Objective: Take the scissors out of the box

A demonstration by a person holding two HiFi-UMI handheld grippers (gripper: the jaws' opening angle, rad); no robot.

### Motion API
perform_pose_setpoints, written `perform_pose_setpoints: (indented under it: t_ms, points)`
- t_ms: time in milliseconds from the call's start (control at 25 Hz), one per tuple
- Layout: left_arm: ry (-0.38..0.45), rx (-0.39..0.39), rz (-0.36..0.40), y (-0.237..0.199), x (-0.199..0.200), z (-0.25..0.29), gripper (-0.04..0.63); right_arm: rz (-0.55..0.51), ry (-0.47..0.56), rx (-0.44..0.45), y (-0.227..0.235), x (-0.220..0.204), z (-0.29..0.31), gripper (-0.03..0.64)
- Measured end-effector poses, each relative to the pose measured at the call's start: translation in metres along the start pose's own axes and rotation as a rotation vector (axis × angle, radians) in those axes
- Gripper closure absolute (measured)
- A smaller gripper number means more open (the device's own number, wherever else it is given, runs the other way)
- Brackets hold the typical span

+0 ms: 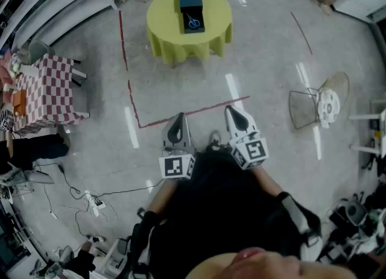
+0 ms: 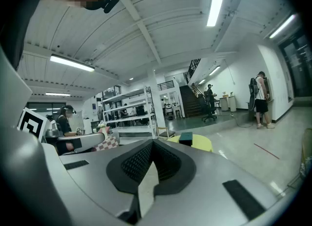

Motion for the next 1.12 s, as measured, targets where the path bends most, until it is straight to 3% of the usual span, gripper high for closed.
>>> perform_pose_setpoints:
  t_ms: [160,520,800,1120]
  points:
    - [-0.006,-0.005,-0.016,0.003,-0.001,-0.002,0.6,-0.001,-0.007,-0.029,0.0,0.003,-0.004,0.62]
    - [-0.005,-0.005,-0.014,0.0,0.0,-0.005,0.6,0.028,0.0,-0.006,-0.008,0.001,-0.005,0.62]
    - [-0.021,0.002,-0.006,-0.021,-0.005,-0.011,0.6,0.012,-0.006,-0.016,-0.023,-0.004,0.004,0.62]
    - [-0.023,-0.048,-0.005,-0.047,-0.01,-0.014,0.6,0.001,0.01,-0.046,-0.047,-0.014,0.021,0.62]
Point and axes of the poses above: the fingertips, and each gripper's own axes: z forward along the fingers, y to its right, x out of its top, the point moved 2 cm from there along -z, backward along the fingers, and after that the axes turned 10 degrees about z, right-handed, at the moved point
